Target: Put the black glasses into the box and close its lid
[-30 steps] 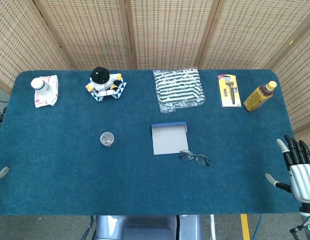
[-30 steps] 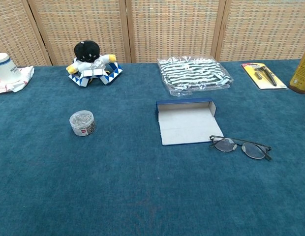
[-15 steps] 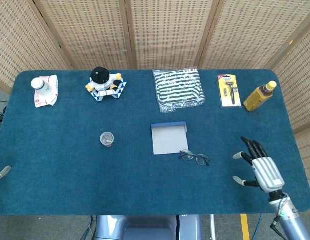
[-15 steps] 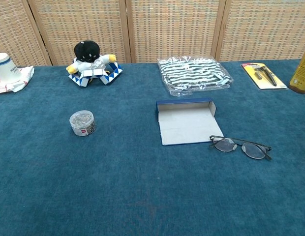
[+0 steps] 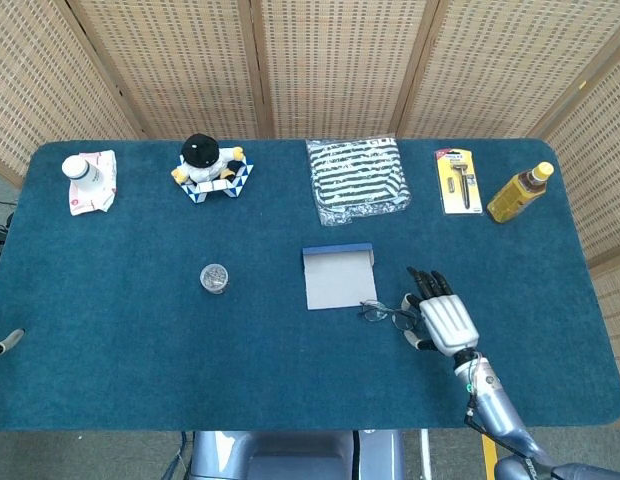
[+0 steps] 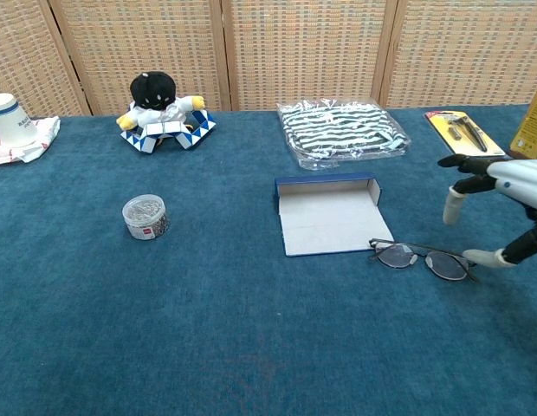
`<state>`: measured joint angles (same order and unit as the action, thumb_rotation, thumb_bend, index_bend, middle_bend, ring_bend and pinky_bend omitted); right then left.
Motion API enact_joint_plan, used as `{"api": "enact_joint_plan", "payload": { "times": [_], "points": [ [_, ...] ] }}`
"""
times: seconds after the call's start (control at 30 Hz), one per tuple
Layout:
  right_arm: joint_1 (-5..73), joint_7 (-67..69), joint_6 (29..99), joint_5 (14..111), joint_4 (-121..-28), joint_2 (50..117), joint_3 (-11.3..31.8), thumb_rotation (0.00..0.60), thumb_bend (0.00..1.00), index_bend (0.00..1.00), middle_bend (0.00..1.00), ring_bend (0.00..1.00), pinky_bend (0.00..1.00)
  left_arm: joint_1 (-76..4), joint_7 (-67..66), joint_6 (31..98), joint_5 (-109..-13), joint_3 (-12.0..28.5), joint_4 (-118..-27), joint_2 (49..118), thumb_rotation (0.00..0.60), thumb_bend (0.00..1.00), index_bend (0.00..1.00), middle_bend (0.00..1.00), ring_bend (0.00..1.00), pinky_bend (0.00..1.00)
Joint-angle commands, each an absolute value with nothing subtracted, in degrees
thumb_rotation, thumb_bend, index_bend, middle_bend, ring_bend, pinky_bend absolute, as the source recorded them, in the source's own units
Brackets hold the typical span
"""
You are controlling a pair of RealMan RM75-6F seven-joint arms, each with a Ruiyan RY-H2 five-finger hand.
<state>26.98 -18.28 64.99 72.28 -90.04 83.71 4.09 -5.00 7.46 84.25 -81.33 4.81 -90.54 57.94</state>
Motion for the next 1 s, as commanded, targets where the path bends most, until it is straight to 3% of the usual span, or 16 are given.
{"api": "enact_joint_plan", "payload": {
  "times": [0.03, 0.37, 1.0],
  "points": [
    [29.1, -23.6, 63.2, 68.6, -86.6, 88.5, 6.2, 0.6, 0.34, 0.4, 0.0, 0.0, 0.0, -5.0, 7.5, 84.2, -81.3, 4.8, -90.5, 58.0, 0.6, 0.0, 0.0, 0.0, 0.0, 0.0],
    [31.0, -28.8, 61.7, 63.1, -83.3, 92.4, 8.2, 0.6, 0.37, 0.42, 0.0, 0.0, 0.0, -5.3, 8.1, 83.3, -81.1, 4.9, -90.5, 57.8, 0.6, 0.0, 0.0, 0.0, 0.0, 0.0],
    [32.1, -30.8, 60.7, 60.7, -81.4, 94.1, 8.3, 0.6, 0.4, 0.49, 0.0, 0.0, 0.0, -5.4, 8.4, 82.8, -81.2, 4.8, -90.6, 57.5, 0.6, 0.0, 0.0, 0.0, 0.0, 0.0]
  ]
}}
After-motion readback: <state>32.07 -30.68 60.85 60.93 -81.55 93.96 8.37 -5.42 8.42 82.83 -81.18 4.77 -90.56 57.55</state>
